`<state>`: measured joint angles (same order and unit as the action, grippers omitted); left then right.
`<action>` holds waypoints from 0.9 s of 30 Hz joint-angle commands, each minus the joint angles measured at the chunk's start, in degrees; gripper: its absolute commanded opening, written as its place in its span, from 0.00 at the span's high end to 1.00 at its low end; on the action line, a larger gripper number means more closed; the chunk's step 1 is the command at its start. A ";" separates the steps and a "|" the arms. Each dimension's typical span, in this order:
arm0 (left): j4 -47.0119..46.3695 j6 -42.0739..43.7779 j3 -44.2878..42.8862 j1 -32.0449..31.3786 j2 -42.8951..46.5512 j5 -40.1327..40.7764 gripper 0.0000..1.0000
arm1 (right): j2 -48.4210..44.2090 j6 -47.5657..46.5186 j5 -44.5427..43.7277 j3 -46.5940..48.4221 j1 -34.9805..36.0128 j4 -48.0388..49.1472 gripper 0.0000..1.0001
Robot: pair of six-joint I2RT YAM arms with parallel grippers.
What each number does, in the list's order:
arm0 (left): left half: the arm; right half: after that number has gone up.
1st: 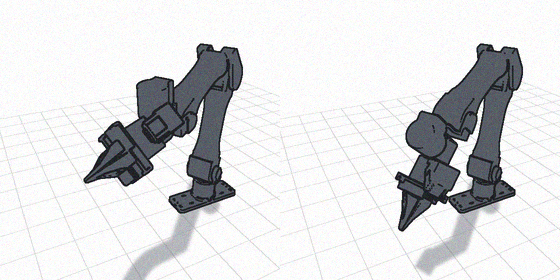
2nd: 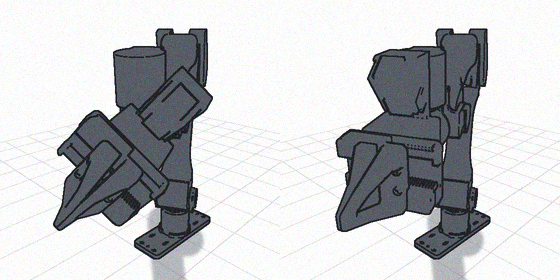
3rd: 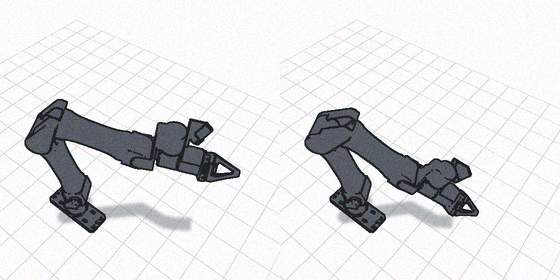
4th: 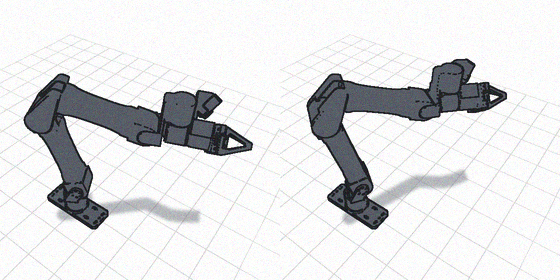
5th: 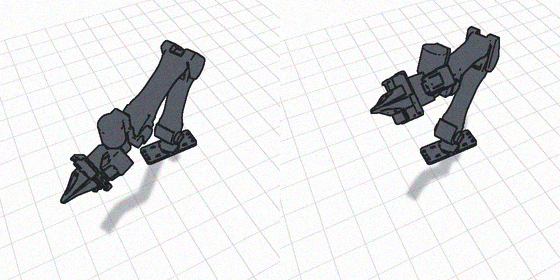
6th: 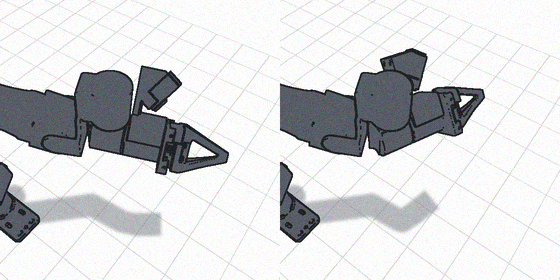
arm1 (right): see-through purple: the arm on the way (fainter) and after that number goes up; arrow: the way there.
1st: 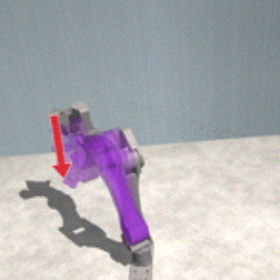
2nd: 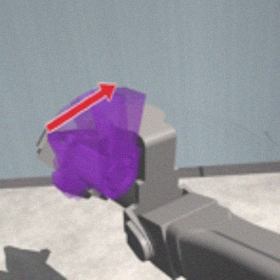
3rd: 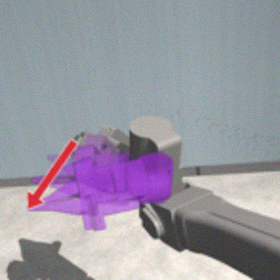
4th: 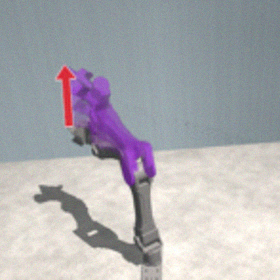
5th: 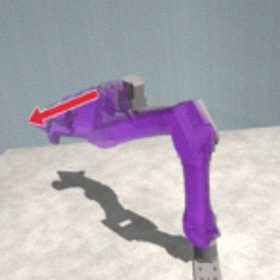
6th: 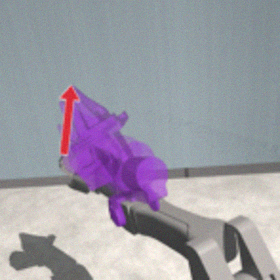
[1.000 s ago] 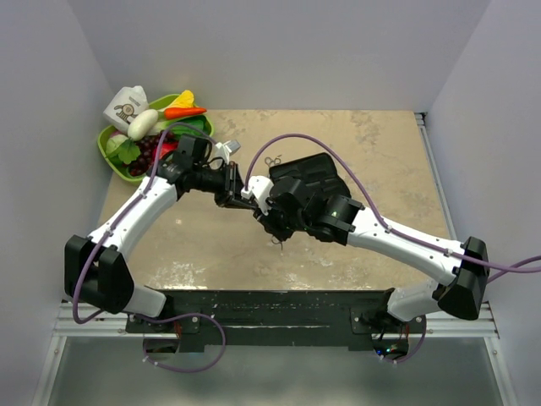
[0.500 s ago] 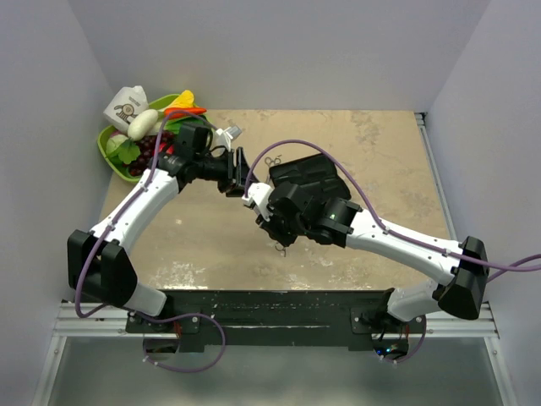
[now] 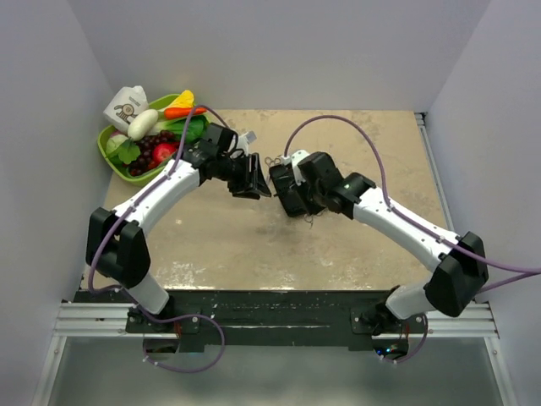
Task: Sort the hair-cutting tools
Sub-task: Adjust the hairdressing tool bag at the center of the board.
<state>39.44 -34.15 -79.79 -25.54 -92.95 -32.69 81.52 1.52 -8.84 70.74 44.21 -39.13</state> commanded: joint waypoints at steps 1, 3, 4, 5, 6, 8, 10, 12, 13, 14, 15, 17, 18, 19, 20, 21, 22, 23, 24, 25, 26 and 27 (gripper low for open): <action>-4.80 1.02 1.12 -1.09 -1.88 3.51 0.48 | 3.20 1.47 -3.55 0.63 -6.67 0.90 0.96; -7.43 0.40 1.57 -1.44 -2.94 3.59 0.48 | 4.00 3.04 -4.51 0.98 -9.82 1.16 0.96; -8.23 0.14 1.74 -1.79 -3.38 3.60 0.48 | 4.44 3.49 -4.95 0.98 -10.62 1.95 0.96; -9.02 -0.21 1.57 -1.97 -4.60 2.46 0.48 | 5.22 3.84 -5.39 1.33 -11.41 2.22 0.96; -10.94 -0.39 1.48 -2.14 -5.13 1.84 0.48 | 5.93 4.80 -6.27 1.68 -12.73 2.22 0.97; -12.71 -1.09 0.78 -2.93 -6.97 0.79 0.48 | 7.68 5.60 -6.89 2.82 -13.88 2.31 0.98; -14.30 -1.35 -0.36 -3.90 -8.65 -0.36 0.49 | 8.39 6.48 -7.24 3.70 -15.64 2.75 0.99; -14.92 -1.62 -2.38 -4.69 -10.85 -0.62 0.49 | 9.27 7.09 -7.42 4.23 -17.91 2.84 0.99; -15.18 -1.79 -3.61 -5.39 -12.16 -0.71 0.49 | 9.45 7.18 -7.51 4.49 -18.62 2.75 0.99; -16.40 -2.40 -3.97 -5.66 -12.61 -0.71 0.49 | 9.63 7.27 -7.59 5.10 -19.93 2.66 0.99; -17.28 -2.85 -4.32 -5.92 -13.05 -0.36 0.49 | 9.54 7.27 -7.94 5.28 -20.56 2.57 1.00; -19.91 -4.16 -5.90 -6.27 -14.71 -0.62 0.49 | 9.02 7.44 -8.74 5.72 -22.40 2.40 1.00; -20.80 -4.60 -6.43 -6.28 -15.33 -0.80 0.49 | 8.32 7.71 -8.91 5.81 -23.02 2.57 1.00; -21.59 -4.96 -7.74 -6.45 -16.64 -0.80 0.49 | 7.96 7.88 -8.91 5.46 -23.46 3.01 1.00; -22.90 -5.66 -8.45 -6.54 -17.44 -1.15 0.49 | 7.61 7.97 -8.83 5.37 -23.90 3.01 1.00; -23.44 -5.92 -9.24 -6.71 -18.40 -1.32 0.49 | 7.26 8.06 -8.82 5.20 -24.42 3.19 1.00; -23.88 -6.19 -10.64 -6.89 -20.32 -1.33 0.49 | 6.91 8.24 -8.82 5.02 -24.52 3.01 0.99; -25.19 -6.63 -11.17 -6.89 -21.30 -2.11 0.49 | 6.64 8.24 -8.74 4.93 -24.69 2.92 0.99; -25.72 -6.98 -11.70 -7.15 -22.27 -2.38 0.50 | 6.38 8.50 -8.65 4.76 -24.78 2.84 0.99; -26.25 -7.33 -12.40 -7.42 -24.19 -2.99 0.50 | 5.68 8.50 -8.56 4.32 -24.87 2.84 0.99; -27.65 -7.85 -12.50 -7.51 -25.17 -3.52 0.50 | 5.24 8.59 -8.47 4.06 -24.96 2.84 0.99; -27.66 -7.95 -12.93 -7.94 -26.14 -3.44 0.50 | 4.88 8.68 -8.39 3.88 -24.96 3.01 0.99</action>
<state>16.97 -39.94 -90.00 -32.38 -115.20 -33.87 90.30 8.69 -16.01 73.73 19.22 -37.89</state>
